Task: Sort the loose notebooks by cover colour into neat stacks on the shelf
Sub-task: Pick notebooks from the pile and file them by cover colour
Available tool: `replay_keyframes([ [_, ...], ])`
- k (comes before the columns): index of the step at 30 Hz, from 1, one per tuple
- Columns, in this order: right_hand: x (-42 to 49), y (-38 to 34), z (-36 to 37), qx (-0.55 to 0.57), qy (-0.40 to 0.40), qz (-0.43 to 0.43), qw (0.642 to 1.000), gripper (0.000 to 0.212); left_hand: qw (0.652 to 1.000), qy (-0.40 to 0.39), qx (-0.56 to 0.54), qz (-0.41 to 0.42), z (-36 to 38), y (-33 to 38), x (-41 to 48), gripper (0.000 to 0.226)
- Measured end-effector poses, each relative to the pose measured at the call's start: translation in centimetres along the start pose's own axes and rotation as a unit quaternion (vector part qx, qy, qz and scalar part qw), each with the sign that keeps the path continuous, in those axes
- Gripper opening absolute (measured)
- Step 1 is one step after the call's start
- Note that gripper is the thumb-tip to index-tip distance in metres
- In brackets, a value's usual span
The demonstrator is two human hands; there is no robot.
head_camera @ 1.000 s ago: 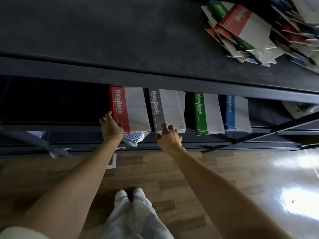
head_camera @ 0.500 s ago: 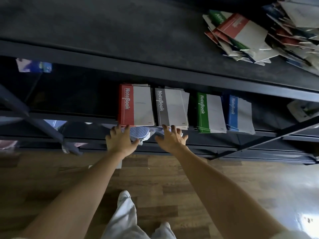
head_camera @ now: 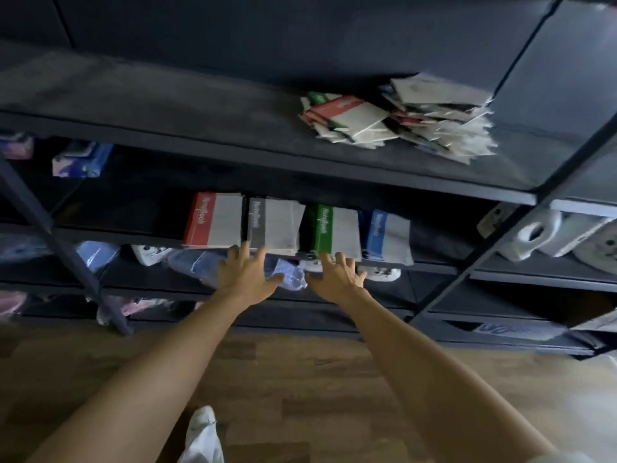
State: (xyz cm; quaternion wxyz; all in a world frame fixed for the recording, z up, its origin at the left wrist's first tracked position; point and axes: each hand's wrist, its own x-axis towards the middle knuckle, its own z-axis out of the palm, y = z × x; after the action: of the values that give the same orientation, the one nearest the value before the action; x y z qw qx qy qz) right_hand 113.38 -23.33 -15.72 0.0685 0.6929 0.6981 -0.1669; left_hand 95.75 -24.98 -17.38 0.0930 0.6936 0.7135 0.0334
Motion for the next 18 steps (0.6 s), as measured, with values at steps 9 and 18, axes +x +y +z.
replay_keyframes([
  [9, -1.6, 3.7, -11.8, 0.05, 0.146, -0.028, 0.988, 0.062, 0.993, 0.108, -0.015, 0.033, -9.9, 7.7, 1.1, 0.067],
  [18, 2.9, 3.1, -17.3, 0.078, 0.182, -0.035, 0.98, 0.06, 0.988, 0.146, 0.009, 0.045, -14.2, 8.4, 6.8, 0.069],
])
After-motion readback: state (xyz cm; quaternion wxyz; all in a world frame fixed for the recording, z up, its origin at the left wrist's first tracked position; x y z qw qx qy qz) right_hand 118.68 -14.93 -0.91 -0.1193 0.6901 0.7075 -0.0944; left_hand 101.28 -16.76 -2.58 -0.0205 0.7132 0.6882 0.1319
